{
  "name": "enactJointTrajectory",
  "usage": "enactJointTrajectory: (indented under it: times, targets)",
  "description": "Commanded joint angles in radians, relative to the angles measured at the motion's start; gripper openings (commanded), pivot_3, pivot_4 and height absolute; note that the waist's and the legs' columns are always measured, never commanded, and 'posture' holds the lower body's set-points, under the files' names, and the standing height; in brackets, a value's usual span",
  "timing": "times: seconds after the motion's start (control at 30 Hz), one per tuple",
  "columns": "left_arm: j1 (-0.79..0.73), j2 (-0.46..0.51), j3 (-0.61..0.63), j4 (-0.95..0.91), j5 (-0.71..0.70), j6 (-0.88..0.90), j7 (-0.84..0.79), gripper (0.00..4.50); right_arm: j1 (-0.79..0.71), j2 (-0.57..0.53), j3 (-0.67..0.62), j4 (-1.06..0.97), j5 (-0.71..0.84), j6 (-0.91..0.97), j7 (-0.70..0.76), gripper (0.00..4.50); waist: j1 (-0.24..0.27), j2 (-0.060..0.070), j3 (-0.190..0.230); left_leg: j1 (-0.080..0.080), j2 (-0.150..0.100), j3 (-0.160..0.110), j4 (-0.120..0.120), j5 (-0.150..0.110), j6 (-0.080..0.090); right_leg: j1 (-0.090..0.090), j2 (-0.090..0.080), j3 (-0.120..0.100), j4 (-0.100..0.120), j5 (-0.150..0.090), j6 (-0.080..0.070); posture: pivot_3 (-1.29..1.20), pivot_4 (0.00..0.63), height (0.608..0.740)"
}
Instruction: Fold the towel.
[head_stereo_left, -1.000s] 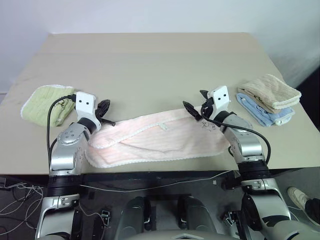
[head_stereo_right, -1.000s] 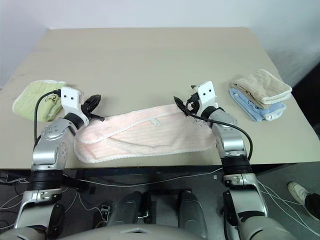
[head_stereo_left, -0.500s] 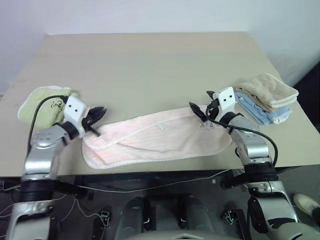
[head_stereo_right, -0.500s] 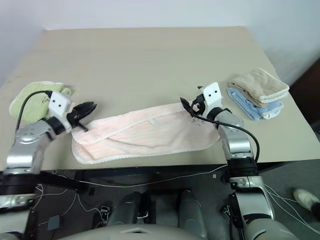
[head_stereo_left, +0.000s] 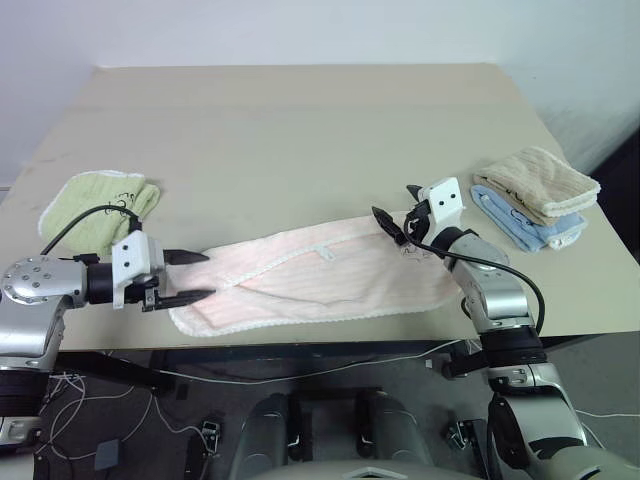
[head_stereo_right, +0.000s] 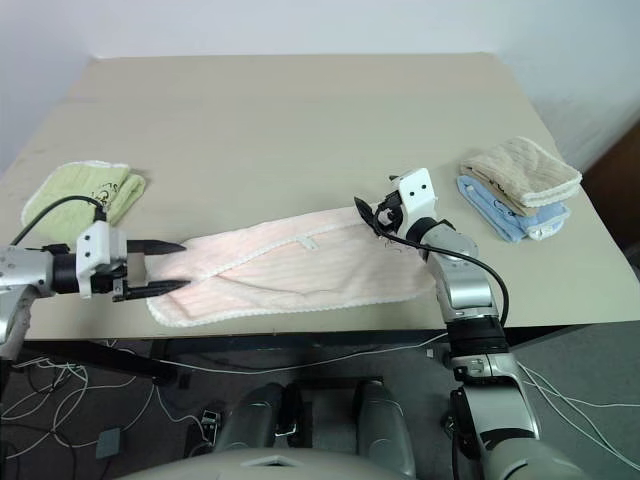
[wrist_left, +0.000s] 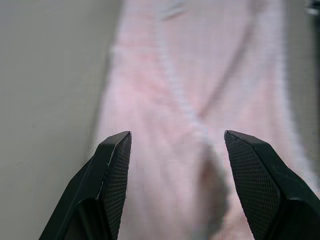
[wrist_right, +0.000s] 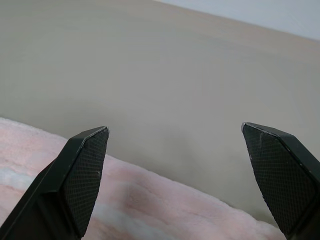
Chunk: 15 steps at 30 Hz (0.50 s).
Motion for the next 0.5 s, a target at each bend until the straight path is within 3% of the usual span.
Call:
enactJointTrajectory:
  times: [0.03, 0.23, 0.5]
  targets:
    - [0.019, 0.035, -0.028, -0.043, 0.035, -0.081, -0.048, 3.1, 0.0, 0.005, -0.01, -0.014, 0.005, -0.023, -0.006, 4.5, 0.0, 0.0, 0.0, 0.0, 0.0, 0.0, 0.0, 0.0, 0.0, 0.0, 0.0, 0.0, 0.0, 0.0, 0.0, 0.0, 0.15, 0.74]
    - [-0.044, 0.036, -0.084, 0.094, 0.224, -0.348, 0.045, 3.1, 0.008, 0.004, -0.012, -0.02, 0.004, -0.015, -0.015, 4.5, 0.003, 0.0, 0.0, 0.0, 0.0, 0.0, 0.0, 0.0, 0.0, 0.0, 0.0, 0.0, 0.0, 0.0, 0.0, 0.0, 0.15, 0.74]
    - [-0.074, 0.069, -0.062, 0.152, 0.221, -0.388, 0.098, 3.1, 0.01, 0.009, -0.005, -0.019, 0.004, -0.013, -0.018, 4.5, 0.0, 0.0, 0.0, -0.001, 0.0, 0.0, 0.0, 0.0, 0.0, -0.001, 0.0, 0.0, 0.0, 0.0, 0.0, 0.0, 0.15, 0.74]
